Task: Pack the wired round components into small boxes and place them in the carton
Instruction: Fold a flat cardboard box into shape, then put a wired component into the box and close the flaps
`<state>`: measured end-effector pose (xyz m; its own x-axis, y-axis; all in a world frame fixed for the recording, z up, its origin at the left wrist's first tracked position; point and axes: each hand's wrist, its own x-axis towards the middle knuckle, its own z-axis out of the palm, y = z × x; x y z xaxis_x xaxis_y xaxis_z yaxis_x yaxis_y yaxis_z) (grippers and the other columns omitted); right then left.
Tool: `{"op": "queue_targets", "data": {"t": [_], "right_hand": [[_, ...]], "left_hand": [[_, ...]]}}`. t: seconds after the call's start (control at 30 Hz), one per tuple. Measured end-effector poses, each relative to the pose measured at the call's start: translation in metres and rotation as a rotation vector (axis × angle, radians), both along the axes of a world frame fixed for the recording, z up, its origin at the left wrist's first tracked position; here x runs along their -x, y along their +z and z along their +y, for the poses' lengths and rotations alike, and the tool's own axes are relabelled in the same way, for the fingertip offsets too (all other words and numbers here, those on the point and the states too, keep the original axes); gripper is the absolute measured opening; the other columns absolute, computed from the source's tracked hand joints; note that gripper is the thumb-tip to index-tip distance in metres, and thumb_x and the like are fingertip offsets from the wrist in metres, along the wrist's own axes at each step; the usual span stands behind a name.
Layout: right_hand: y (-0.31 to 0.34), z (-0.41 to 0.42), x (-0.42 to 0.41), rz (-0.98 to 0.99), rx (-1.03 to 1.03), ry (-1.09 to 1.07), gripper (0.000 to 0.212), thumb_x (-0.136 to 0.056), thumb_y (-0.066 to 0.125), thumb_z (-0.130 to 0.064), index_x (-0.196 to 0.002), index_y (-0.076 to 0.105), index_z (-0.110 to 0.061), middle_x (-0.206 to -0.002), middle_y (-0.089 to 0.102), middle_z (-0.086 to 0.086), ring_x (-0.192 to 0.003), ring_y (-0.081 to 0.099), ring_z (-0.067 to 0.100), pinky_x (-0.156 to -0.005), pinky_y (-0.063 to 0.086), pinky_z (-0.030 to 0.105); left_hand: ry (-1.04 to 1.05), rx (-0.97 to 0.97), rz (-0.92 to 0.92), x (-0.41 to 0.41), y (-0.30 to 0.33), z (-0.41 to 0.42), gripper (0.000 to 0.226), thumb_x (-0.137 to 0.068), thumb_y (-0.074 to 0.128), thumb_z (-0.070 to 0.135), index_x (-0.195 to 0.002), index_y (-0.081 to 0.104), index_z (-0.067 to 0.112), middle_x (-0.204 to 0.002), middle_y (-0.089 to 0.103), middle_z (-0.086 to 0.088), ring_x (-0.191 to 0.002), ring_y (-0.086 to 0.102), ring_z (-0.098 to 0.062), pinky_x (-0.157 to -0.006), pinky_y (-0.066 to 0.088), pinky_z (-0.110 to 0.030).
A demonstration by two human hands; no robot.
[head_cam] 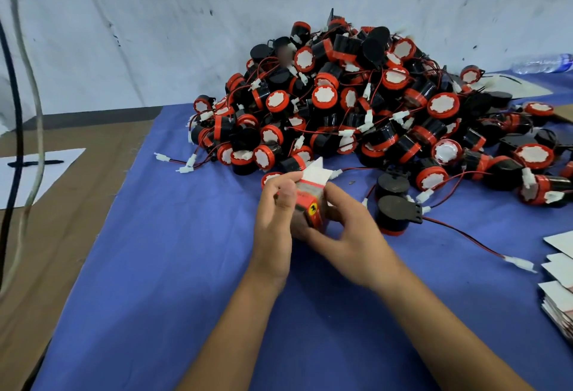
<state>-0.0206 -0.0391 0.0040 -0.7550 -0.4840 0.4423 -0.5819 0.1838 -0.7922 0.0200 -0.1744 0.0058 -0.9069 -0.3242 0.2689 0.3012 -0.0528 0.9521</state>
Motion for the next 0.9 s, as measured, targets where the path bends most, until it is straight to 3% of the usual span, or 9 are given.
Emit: {"op": "queue_targets", "data": {"t": [0.07,0.13,0.3,0.4,0.5,0.63,0.77,0.83,0.9], "right_hand": [[-0.004,-0.011,-0.006,0.368,-0.288,-0.154,0.028,-0.082,0.072,-0.012,-0.100,0.056,-0.028,-0.091,0.065,-0.014,-0.085,0.058,0.016,-0.081,0.045,0.039],[-0.003,-0.017,-0.007,0.408,-0.344,-0.137,0.027,-0.080,0.069,-0.013,-0.101,0.060,-0.028,-0.091,0.067,-0.015,-0.087,0.059,0.017,-0.085,0.044,0.042],[0.001,-0.027,-0.002,0.289,0.114,-0.053,0.033,-0.094,0.067,-0.022,-0.125,0.063,-0.010,-0.132,0.060,0.000,-0.129,0.055,0.019,-0.104,0.045,0.039],[0.007,-0.046,0.015,0.232,0.186,-0.232,0.028,-0.099,0.058,-0.027,-0.123,0.062,-0.013,-0.127,0.060,-0.002,-0.125,0.054,0.020,-0.099,0.048,0.041],[0.010,-0.063,0.058,0.007,-0.180,-0.459,0.041,-0.099,0.059,-0.042,-0.130,0.058,-0.015,-0.125,0.061,0.003,-0.123,0.050,0.027,-0.101,0.046,0.045],[0.005,-0.077,0.096,-0.199,-0.512,-0.409,0.055,-0.093,0.056,-0.065,-0.126,0.061,-0.022,-0.119,0.067,0.006,-0.121,0.054,0.034,-0.101,0.047,0.048],[-0.002,-0.067,0.094,-0.220,-0.164,-0.389,0.017,-0.094,0.066,-0.050,-0.088,0.065,-0.034,-0.087,0.069,-0.012,-0.088,0.064,0.009,-0.069,0.048,0.026],[-0.003,-0.058,0.088,-0.251,0.015,-0.413,0.013,-0.096,0.066,-0.045,-0.094,0.065,-0.032,-0.090,0.068,-0.011,-0.086,0.064,0.004,-0.064,0.044,0.015],[-0.003,-0.050,0.082,-0.316,0.099,-0.485,0.020,-0.096,0.067,-0.039,-0.106,0.062,-0.023,-0.095,0.068,-0.003,-0.090,0.067,0.015,-0.070,0.053,0.025]], "left_hand": [[-0.023,0.101,-0.003,0.000,0.002,-0.010,0.049,-0.082,0.073,0.055,-0.121,0.061,0.028,-0.105,0.071,0.011,-0.099,0.070,-0.008,-0.078,0.058,-0.026],[0.020,0.167,-0.002,0.000,0.004,-0.020,0.057,-0.073,0.083,0.051,-0.120,0.058,0.029,-0.103,0.072,0.006,-0.096,0.071,-0.012,-0.075,0.059,-0.028],[0.491,0.087,-0.033,0.005,0.001,-0.032,0.038,-0.084,0.070,0.040,-0.116,0.054,0.031,-0.093,0.072,0.002,-0.086,0.071,-0.015,-0.074,0.060,-0.039],[0.741,0.038,-0.109,0.008,-0.007,-0.043,0.023,-0.089,0.055,0.029,-0.112,0.053,0.027,-0.090,0.068,0.011,-0.080,0.064,0.000,-0.074,0.054,-0.038],[0.850,-0.029,-0.189,0.012,-0.012,-0.055,0.018,-0.094,0.047,0.012,-0.109,0.051,0.022,-0.092,0.061,0.013,-0.088,0.062,-0.006,-0.067,0.050,-0.034],[0.884,-0.020,-0.235,0.014,-0.013,-0.062,0.021,-0.094,0.042,0.005,-0.104,0.051,0.022,-0.093,0.059,0.016,-0.088,0.061,-0.006,-0.063,0.049,-0.030],[0.895,0.002,-0.220,0.016,-0.015,-0.061,0.023,-0.093,0.042,0.002,-0.104,0.051,0.020,-0.093,0.059,0.016,-0.088,0.061,-0.004,-0.062,0.048,-0.027],[0.883,0.001,-0.216,0.016,-0.015,-0.059,0.024,-0.093,0.042,0.001,-0.105,0.050,0.020,-0.094,0.060,0.016,-0.087,0.061,-0.004,-0.066,0.052,-0.034],[0.870,0.012,-0.225,0.016,-0.015,-0.055,0.025,-0.092,0.042,0.000,-0.106,0.049,0.019,-0.094,0.059,0.016,-0.086,0.060,-0.004,-0.071,0.055,-0.039]]}}
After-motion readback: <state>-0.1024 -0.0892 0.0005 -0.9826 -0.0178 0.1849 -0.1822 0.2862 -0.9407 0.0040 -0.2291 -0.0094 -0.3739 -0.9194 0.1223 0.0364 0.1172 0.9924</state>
